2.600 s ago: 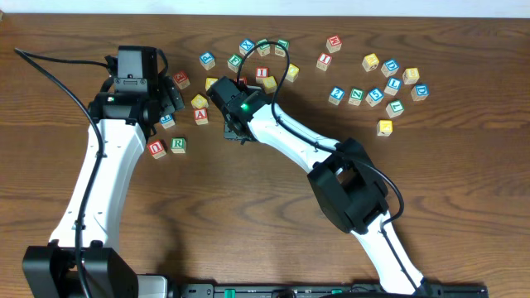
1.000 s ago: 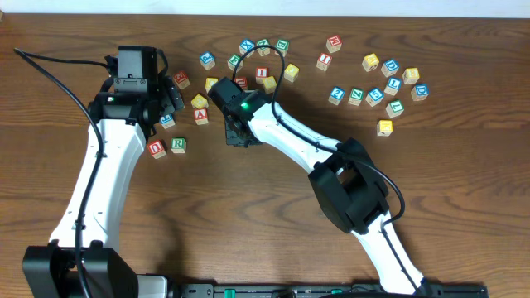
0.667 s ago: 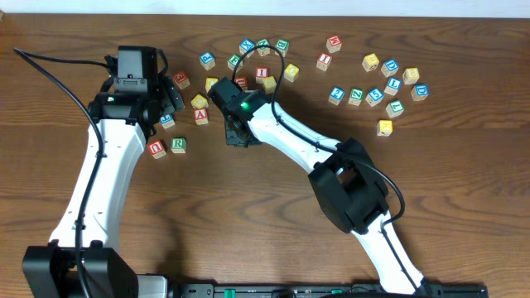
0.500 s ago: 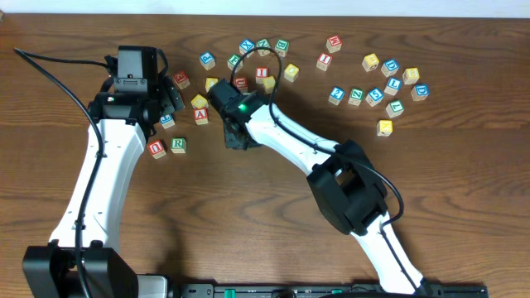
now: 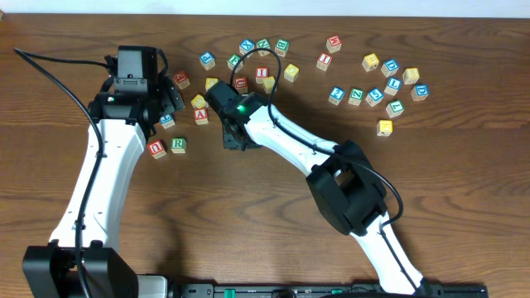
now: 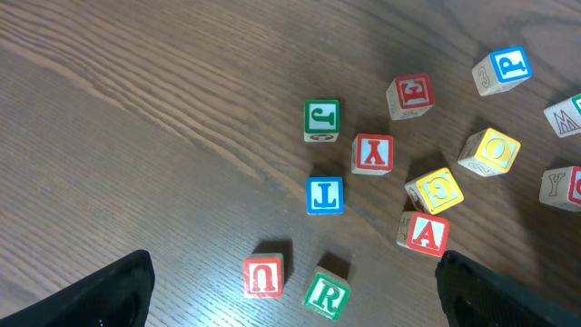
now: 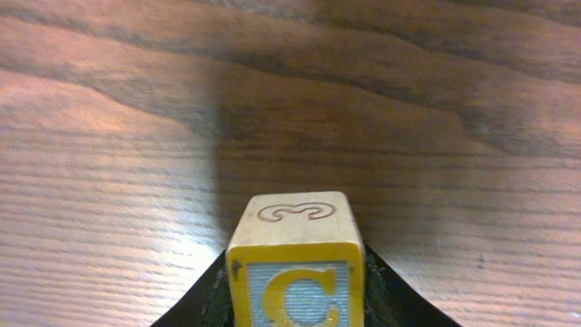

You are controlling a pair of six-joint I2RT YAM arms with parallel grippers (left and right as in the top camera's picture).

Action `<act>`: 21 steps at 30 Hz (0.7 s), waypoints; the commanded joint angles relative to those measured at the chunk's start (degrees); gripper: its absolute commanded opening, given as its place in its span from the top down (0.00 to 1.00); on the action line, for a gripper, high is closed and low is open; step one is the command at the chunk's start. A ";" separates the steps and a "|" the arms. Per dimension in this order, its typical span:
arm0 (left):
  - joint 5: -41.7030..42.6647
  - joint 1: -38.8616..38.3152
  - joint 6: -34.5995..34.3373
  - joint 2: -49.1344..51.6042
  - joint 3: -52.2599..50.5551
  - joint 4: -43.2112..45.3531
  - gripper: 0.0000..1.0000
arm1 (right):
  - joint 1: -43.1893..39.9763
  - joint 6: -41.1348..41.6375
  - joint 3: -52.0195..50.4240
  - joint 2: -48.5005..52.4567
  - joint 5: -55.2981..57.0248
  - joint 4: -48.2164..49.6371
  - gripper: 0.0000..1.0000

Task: Spell out CORL
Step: 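Lower the C block onto the table center and open the right gripper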

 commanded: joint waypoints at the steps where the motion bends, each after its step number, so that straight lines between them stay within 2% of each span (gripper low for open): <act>1: -0.74 0.02 -0.76 0.15 1.36 -0.02 0.02 | -0.17 2.47 -1.07 2.16 -1.79 0.90 0.68; 8: -0.74 0.02 -0.74 0.15 1.36 0.00 0.02 | -0.55 3.85 -1.09 2.16 -1.60 2.19 0.71; 14: -0.76 0.02 -0.74 0.15 1.36 -0.02 0.02 | -0.63 3.85 -1.09 2.16 -1.57 2.40 0.70; 20: -0.74 0.02 -0.74 0.15 1.36 -0.02 0.02 | -0.63 3.85 -1.07 2.05 -1.88 2.12 0.54; 21: -0.74 0.02 -0.74 0.15 1.36 -0.02 0.02 | -0.63 3.85 -1.07 1.84 -2.03 1.57 0.48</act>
